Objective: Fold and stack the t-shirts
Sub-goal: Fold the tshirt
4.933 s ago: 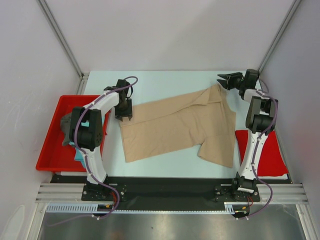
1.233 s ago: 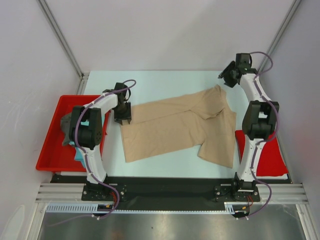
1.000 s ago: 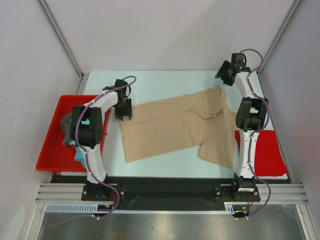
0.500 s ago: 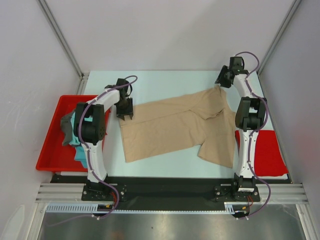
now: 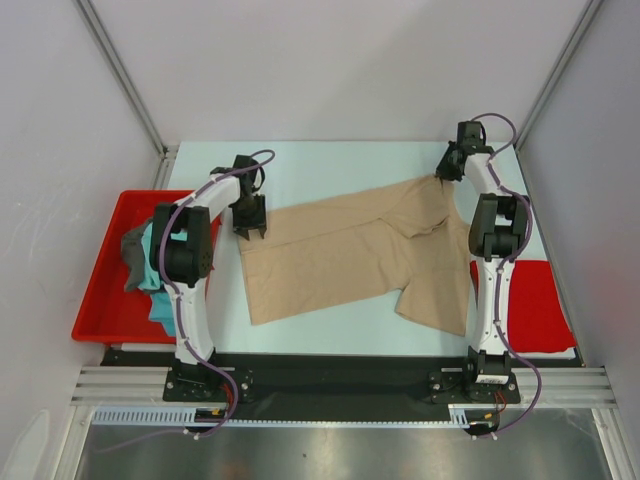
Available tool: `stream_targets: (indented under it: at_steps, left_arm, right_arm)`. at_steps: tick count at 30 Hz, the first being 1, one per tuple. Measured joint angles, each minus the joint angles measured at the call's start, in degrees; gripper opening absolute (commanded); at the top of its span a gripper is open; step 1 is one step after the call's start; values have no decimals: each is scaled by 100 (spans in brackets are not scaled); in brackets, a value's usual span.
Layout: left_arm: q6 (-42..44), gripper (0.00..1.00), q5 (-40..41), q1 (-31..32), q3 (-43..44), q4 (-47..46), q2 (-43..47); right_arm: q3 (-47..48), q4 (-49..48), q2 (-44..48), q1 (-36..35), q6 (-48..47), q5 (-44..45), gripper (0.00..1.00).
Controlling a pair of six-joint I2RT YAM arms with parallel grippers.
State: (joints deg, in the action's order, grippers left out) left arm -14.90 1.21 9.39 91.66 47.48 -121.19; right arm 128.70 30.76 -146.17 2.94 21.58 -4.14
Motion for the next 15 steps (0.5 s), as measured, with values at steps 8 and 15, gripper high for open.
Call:
stream_targets:
  at_steps: [8, 15]
  left_arm:
    - [-2, 49, -39, -31, 17, 15, -17]
    - [-2, 49, -39, -33, 105, 101, -59]
  right_arm:
    - [-31, -179, -4, 247, 393, -9, 24]
    - [308, -96, -107, 472, 625, -103, 50]
